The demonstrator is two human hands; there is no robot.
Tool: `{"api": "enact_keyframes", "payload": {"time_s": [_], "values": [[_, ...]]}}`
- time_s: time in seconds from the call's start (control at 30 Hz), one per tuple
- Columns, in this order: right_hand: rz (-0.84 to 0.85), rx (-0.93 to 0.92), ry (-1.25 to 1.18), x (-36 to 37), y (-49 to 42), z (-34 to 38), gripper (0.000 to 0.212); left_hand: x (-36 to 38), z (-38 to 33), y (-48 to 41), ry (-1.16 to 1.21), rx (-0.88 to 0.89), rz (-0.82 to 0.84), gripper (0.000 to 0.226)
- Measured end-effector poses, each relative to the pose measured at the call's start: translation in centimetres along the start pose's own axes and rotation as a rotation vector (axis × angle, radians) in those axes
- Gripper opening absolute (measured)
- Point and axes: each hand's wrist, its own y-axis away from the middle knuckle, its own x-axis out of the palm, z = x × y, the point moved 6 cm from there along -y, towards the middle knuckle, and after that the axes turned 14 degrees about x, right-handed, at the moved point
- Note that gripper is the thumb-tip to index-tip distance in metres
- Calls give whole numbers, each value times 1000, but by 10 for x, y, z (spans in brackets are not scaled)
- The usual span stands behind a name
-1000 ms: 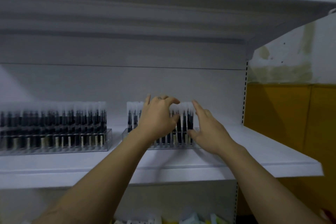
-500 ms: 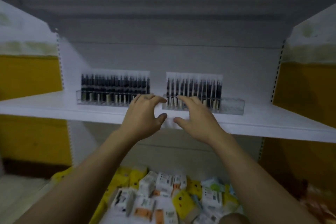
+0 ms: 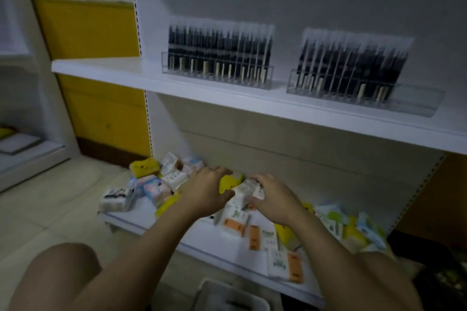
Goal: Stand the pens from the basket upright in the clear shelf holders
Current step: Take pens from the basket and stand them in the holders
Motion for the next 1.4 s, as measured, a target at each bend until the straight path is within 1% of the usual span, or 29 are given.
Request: {"api": "enact_keyframes", "payload": {"time_s": [0.2, 0.4, 0.53, 0.67, 0.7, 0.73, 0.8, 0.83, 0.87, 0.9, 0.93, 0.97, 1.0, 1.03, 1.1, 1.2, 1.27, 1.33, 1.4], "values": [[205, 95, 8, 93, -23, -34, 60, 89, 43, 22, 138, -116, 147, 52], [388, 177, 54, 174, -32, -61, 62, 169, 66, 52, 271, -253, 299, 52], [494, 213, 46, 221, -32, -77, 62, 219, 81, 78, 362, -377, 364, 51], [632, 256, 124, 273, -33, -103, 60, 272, 93, 110, 432, -492, 535, 52], [677, 272, 145, 285, -32, -109, 56, 286, 95, 117, 443, -515, 577, 52], [715, 276, 155, 297, -31, -114, 47, 299, 97, 124, 462, -540, 608, 53], [761, 287, 168, 323, -30, -125, 16, 325, 102, 137, 504, -598, 655, 54], [786, 290, 175, 336, -30, -130, 9, 335, 104, 141, 519, -621, 676, 55], [808, 294, 184, 348, -29, -136, 11, 345, 106, 145, 533, -640, 699, 55], [850, 314, 187, 360, -26, -141, 8, 354, 106, 147, 547, -654, 719, 54], [882, 322, 168, 371, -23, -147, 8, 361, 107, 149, 562, -665, 735, 53], [911, 342, 161, 383, -20, -153, 28, 366, 107, 151, 580, -675, 745, 48], [927, 354, 182, 390, -17, -158, 41, 371, 107, 155, 598, -687, 742, 42], [943, 363, 191, 398, -15, -162, 42, 379, 108, 158, 618, -702, 739, 36], [960, 377, 158, 411, -12, -168, 30, 399, 110, 165, 673, -752, 741, 29], [929, 443, 44, 433, -9, -173, 34, 421, 114, 174, 752, -848, 719, 25], [927, 492, 40, 454, -3, -183, 34, 434, 120, 176, 785, -891, 705, 24], [959, 526, 70, 469, 3, -191, 36, 443, 125, 177, 836, -941, 698, 25], [984, 533, 81, 481, 6, -196, 33, 454, 126, 180, 904, -1013, 683, 31]]}}
